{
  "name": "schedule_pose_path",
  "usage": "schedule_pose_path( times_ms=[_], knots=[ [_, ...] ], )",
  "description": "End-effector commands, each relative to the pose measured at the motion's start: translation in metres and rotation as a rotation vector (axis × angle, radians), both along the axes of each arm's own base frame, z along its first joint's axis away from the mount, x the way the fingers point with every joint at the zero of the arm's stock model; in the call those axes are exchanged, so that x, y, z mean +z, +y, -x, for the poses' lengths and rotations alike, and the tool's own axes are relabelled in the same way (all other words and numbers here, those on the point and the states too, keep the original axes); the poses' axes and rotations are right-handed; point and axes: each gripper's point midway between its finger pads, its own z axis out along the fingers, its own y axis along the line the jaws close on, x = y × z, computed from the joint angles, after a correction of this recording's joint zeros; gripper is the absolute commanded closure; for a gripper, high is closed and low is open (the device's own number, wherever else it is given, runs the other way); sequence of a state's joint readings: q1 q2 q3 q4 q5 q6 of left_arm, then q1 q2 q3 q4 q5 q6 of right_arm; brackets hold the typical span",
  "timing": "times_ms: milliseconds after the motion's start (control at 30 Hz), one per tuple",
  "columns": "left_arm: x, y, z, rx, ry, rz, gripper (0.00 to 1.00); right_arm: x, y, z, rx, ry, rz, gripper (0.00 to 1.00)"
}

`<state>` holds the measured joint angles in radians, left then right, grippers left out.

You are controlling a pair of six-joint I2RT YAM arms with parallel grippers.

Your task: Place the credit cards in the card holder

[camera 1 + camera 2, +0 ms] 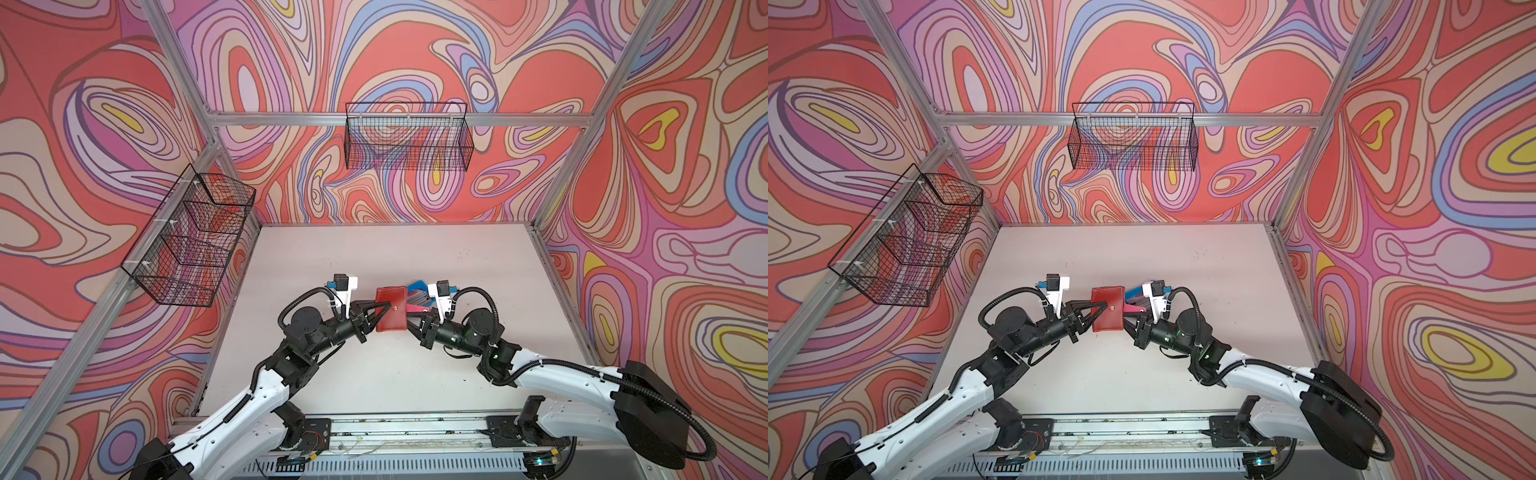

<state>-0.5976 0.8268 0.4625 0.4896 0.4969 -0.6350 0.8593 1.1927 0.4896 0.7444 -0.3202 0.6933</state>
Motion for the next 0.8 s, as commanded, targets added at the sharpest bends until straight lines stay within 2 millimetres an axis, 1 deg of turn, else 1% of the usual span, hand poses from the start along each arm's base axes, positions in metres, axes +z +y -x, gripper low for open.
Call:
schedule_pose_path(
  times_ms=[0, 67, 100, 133, 167, 233, 267, 333, 367, 433, 500, 600, 700, 767],
  knots=[
    [0.004, 0.001, -0.002, 0.024, -0.016, -0.037, 0.79, 0.01, 0.0, -0.001, -0.006, -0.028, -0.023, 1.0],
    [0.001, 0.007, -0.007, 0.072, -0.01, -0.06, 0.71, 0.009, 0.0, -0.003, -0.014, -0.025, -0.016, 1.0],
    [-0.006, 0.012, -0.011, 0.114, 0.008, -0.084, 0.67, 0.006, 0.0, -0.005, -0.025, -0.021, -0.004, 1.0],
    [-0.014, 0.018, -0.016, 0.156, 0.032, -0.114, 0.66, 0.003, -0.001, -0.008, -0.042, -0.014, 0.013, 1.0],
    [-0.004, 0.027, -0.024, 0.231, 0.034, -0.133, 0.66, -0.001, -0.002, -0.015, -0.076, -0.006, 0.039, 1.0],
    [-0.017, 0.047, -0.036, 0.364, 0.089, -0.224, 0.66, -0.015, -0.005, -0.028, -0.145, 0.036, 0.113, 1.0],
    [-0.017, 0.054, -0.039, 0.403, 0.094, -0.255, 0.65, -0.021, -0.006, -0.034, -0.175, 0.048, 0.141, 1.0],
    [-0.018, 0.059, -0.04, 0.438, 0.09, -0.295, 0.62, -0.032, -0.008, -0.043, -0.221, 0.082, 0.197, 1.0],
    [-0.017, 0.059, -0.04, 0.452, 0.088, -0.31, 0.59, -0.039, -0.008, -0.047, -0.236, 0.098, 0.222, 1.0],
    [-0.017, 0.055, -0.038, 0.461, 0.074, -0.358, 0.57, -0.046, -0.005, -0.052, -0.248, 0.118, 0.254, 1.0],
    [-0.016, 0.047, -0.037, 0.463, 0.041, -0.422, 0.56, -0.054, -0.003, -0.055, -0.256, 0.134, 0.286, 1.0],
    [-0.02, 0.031, -0.037, 0.464, 0.008, -0.525, 0.51, -0.065, 0.002, -0.058, -0.268, 0.15, 0.339, 1.0],
    [-0.029, 0.016, -0.04, 0.44, 0.013, -0.611, 0.47, -0.068, 0.008, -0.056, -0.251, 0.146, 0.349, 1.0],
    [-0.036, 0.008, -0.041, 0.42, 0.018, -0.652, 0.43, -0.067, 0.014, -0.051, -0.218, 0.137, 0.339, 1.0]
  ],
)
